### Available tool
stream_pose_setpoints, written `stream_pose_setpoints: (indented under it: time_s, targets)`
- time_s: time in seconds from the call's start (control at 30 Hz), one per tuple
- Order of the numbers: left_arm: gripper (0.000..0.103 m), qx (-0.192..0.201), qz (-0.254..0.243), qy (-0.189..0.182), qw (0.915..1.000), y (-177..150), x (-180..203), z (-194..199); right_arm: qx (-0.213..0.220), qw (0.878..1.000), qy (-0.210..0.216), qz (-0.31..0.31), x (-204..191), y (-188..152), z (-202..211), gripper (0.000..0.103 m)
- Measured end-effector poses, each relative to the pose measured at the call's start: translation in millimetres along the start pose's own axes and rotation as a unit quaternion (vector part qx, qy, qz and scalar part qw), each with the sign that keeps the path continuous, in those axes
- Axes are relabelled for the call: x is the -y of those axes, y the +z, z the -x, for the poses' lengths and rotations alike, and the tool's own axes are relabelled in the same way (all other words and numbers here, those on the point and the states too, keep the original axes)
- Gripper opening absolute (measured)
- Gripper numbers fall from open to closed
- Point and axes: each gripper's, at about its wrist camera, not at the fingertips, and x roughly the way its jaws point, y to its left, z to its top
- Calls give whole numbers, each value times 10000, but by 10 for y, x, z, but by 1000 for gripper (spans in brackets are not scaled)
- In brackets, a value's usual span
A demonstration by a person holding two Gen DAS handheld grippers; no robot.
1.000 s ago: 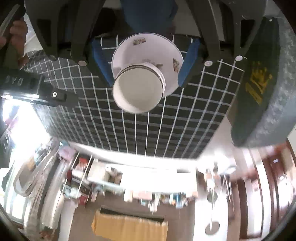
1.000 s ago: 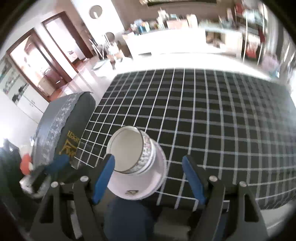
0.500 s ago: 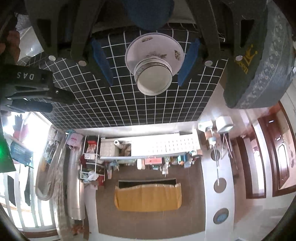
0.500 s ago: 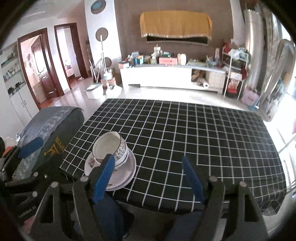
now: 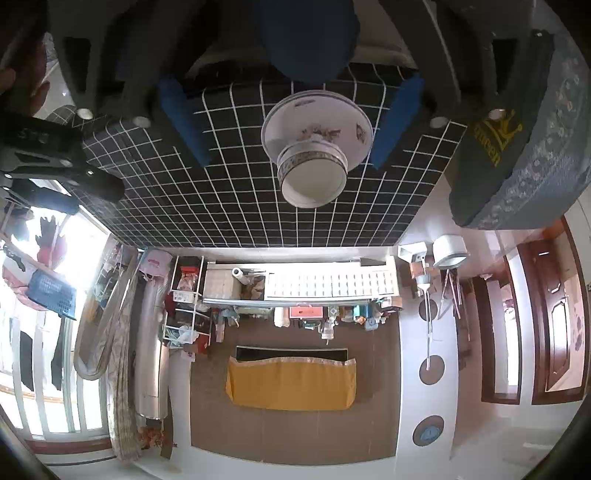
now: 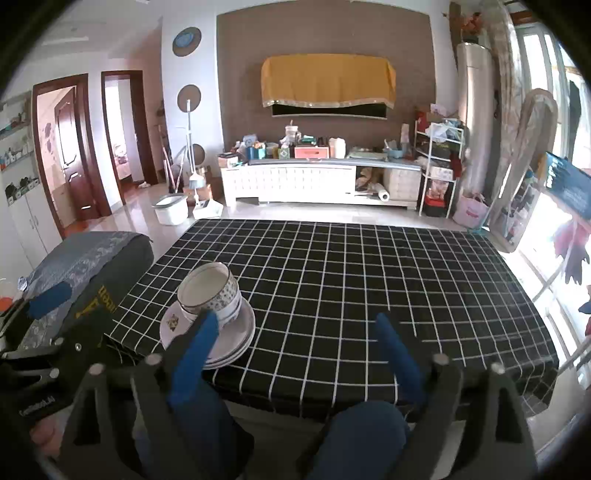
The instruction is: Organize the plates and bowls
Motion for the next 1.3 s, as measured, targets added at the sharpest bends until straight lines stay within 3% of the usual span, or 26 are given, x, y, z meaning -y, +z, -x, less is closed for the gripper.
stream_pose_setpoints:
  time_s: [0.1, 0.37, 1.3]
  targets:
    - [93, 31, -21, 32, 10000, -28, 17, 10, -28, 10000, 37, 52, -5, -40, 12, 103]
    - [93, 204, -160, 230, 9994, -37, 68, 64, 114, 9995, -90, 268, -105, -92, 81, 103]
    - [93, 117, -180, 77, 9997, -73, 98, 64, 52, 9996, 47, 282, -132, -138, 84, 103]
